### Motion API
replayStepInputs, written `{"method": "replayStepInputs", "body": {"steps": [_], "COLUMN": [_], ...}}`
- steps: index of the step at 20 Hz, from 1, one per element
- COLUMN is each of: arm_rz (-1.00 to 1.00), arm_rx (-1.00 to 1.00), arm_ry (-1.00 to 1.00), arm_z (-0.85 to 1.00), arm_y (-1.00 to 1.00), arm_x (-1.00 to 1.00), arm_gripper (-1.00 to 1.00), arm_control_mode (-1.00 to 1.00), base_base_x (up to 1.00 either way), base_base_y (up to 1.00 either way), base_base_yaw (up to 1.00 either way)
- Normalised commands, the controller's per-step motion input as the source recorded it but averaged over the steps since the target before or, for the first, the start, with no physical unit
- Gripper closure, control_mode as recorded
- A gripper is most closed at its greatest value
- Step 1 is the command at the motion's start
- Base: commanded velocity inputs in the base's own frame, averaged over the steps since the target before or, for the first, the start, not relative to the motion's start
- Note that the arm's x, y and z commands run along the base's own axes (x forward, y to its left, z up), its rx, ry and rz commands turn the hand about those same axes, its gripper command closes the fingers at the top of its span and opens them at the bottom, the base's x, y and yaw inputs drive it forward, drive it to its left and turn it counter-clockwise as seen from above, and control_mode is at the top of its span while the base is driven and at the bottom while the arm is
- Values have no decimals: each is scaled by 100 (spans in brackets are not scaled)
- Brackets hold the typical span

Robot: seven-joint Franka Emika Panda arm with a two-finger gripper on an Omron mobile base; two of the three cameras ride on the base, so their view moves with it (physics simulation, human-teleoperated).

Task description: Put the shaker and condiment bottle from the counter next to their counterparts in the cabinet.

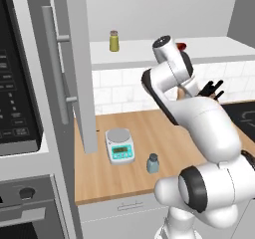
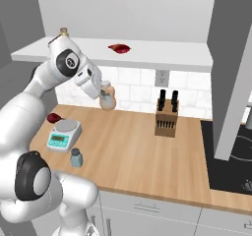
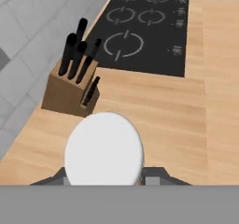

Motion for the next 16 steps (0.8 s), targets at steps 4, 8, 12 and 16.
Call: {"method": "replayStepInputs", "body": {"steps": [4,8,12,16], "arm_rz": [19,24,25,20], "arm_rx": [0,0,0,-3], "arm_ry": [-11,-15,-12,-4], "arm_z": [47,40,34,35], "arm_y": [0,0,0,0], "arm_x": [-9,-12,-7,0], "arm_gripper": [100,100,100,100], "arm_control_mode": [-100,-100,-100,-100], "base_base_x": [0,0,0,0], "base_base_y": [0,0,0,0], "base_base_yaw": [0,0,0,0]}}
